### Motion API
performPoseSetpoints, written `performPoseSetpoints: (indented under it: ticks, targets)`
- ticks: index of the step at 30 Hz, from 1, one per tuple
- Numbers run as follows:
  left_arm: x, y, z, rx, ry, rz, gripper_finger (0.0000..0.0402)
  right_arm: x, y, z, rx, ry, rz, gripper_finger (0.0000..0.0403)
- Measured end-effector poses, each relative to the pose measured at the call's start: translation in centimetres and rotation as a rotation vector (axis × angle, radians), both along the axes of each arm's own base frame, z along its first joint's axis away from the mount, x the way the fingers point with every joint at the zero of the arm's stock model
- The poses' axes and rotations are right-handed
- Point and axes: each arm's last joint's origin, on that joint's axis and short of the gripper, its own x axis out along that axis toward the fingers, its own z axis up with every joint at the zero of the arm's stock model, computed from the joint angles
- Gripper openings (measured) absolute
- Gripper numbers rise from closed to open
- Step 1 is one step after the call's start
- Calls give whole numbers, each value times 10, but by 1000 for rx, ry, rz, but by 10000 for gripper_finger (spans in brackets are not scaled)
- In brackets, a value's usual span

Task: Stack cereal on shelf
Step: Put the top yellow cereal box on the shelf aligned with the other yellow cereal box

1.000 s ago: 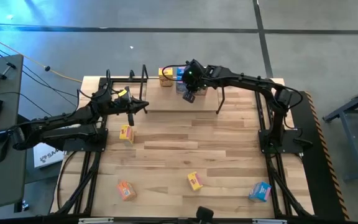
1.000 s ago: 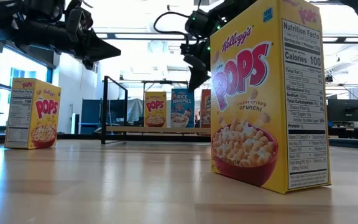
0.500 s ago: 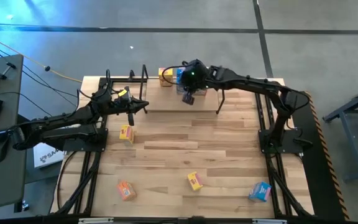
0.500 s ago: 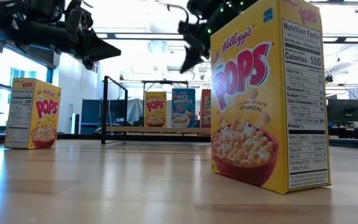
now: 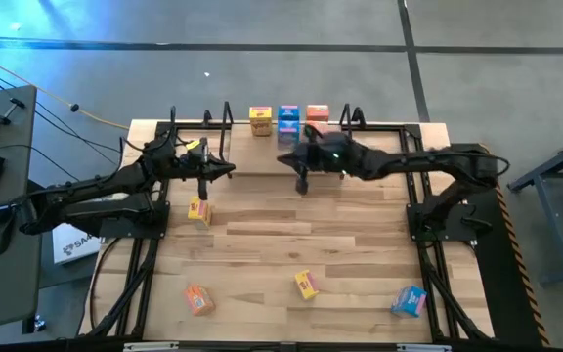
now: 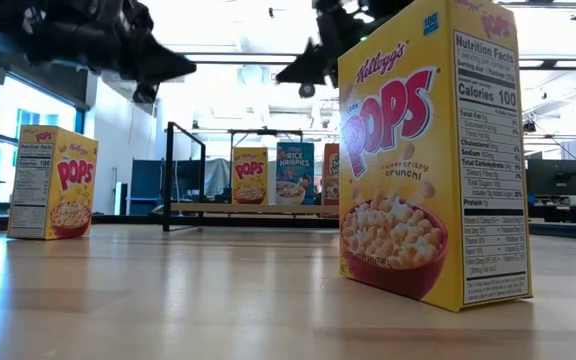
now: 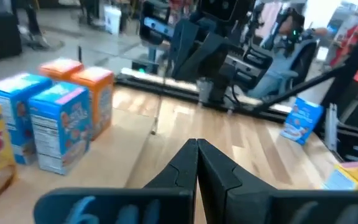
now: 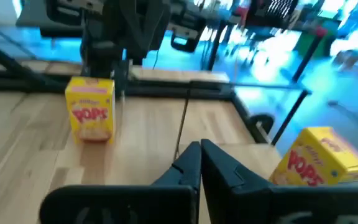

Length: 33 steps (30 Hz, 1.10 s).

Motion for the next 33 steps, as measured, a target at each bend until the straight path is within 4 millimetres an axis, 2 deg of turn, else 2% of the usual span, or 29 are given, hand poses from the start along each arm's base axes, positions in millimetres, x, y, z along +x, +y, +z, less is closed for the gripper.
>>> performPoseSetpoints:
  ticks: [4, 7, 13, 17, 22, 27, 33]
  targets:
    - [3, -10, 25, -83, 136, 16, 1, -25, 21, -6, -16, -45, -17, 0]
    - [1, -18, 41, -176, 298, 113, 12, -43, 34, -14, -22, -39, -51, 0]
    - [-8, -30, 61, -435, 648, 322, 84, -77, 46, -30, -24, -43, -125, 0]
    - [-11, -38, 60, -650, 808, 436, 146, -94, 46, -29, -5, -76, -134, 0]
    - [-5, -44, 54, -824, 868, 536, 209, -109, 47, -29, -8, -91, -129, 0]
    - [-1, -48, 44, -886, 972, 642, 253, -113, 48, -29, -8, -79, -129, 0]
    - [2, -52, 33, -876, 1092, 748, 282, -113, 48, -30, -7, -69, -126, 0]
